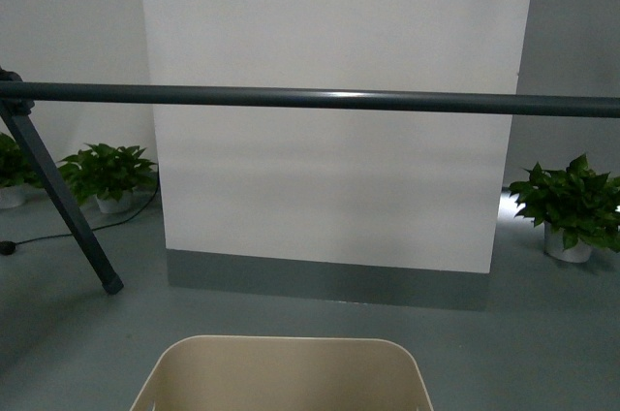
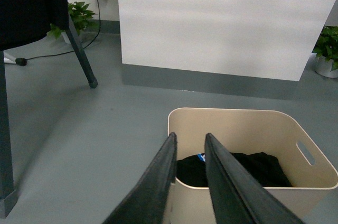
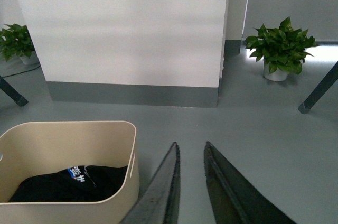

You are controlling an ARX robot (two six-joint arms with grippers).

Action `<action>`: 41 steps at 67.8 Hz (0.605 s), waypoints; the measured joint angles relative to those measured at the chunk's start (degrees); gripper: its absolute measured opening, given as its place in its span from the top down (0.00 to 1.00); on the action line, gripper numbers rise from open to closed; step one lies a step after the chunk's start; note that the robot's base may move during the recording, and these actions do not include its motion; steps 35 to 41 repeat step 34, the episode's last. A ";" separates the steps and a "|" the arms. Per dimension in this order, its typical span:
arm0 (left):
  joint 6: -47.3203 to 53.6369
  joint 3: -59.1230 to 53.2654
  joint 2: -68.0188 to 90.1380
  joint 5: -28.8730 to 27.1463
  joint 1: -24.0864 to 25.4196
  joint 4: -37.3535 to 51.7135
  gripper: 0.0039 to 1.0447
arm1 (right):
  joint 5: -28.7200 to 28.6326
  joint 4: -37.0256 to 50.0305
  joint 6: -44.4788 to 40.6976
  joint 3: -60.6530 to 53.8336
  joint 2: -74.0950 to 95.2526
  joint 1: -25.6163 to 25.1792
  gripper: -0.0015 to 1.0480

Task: Move hamper under clothes hanger

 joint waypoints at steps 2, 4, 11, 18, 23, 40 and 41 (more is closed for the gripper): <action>0.00 0.00 0.00 0.02 0.00 0.00 0.70 | 0.00 0.00 0.00 0.00 0.00 0.00 0.66; 0.00 0.00 0.00 0.00 0.00 0.00 0.65 | 0.00 0.00 0.00 0.00 0.00 0.00 0.61; 0.00 0.00 0.00 0.00 0.00 0.00 0.49 | 0.00 0.00 0.00 0.00 0.00 0.00 0.46; 0.00 0.00 0.00 0.00 -0.02 0.00 0.32 | 0.00 0.00 0.00 0.00 0.00 0.00 0.29; 0.00 0.00 0.00 0.00 0.00 0.00 0.18 | 0.00 0.00 0.00 0.00 0.00 0.00 0.16; 0.02 0.00 0.00 0.00 0.00 0.00 0.07 | 0.00 0.00 0.00 0.00 0.00 0.00 0.08; 0.02 0.00 0.00 0.00 0.00 0.00 0.07 | 0.00 0.00 0.00 0.00 0.00 0.00 0.08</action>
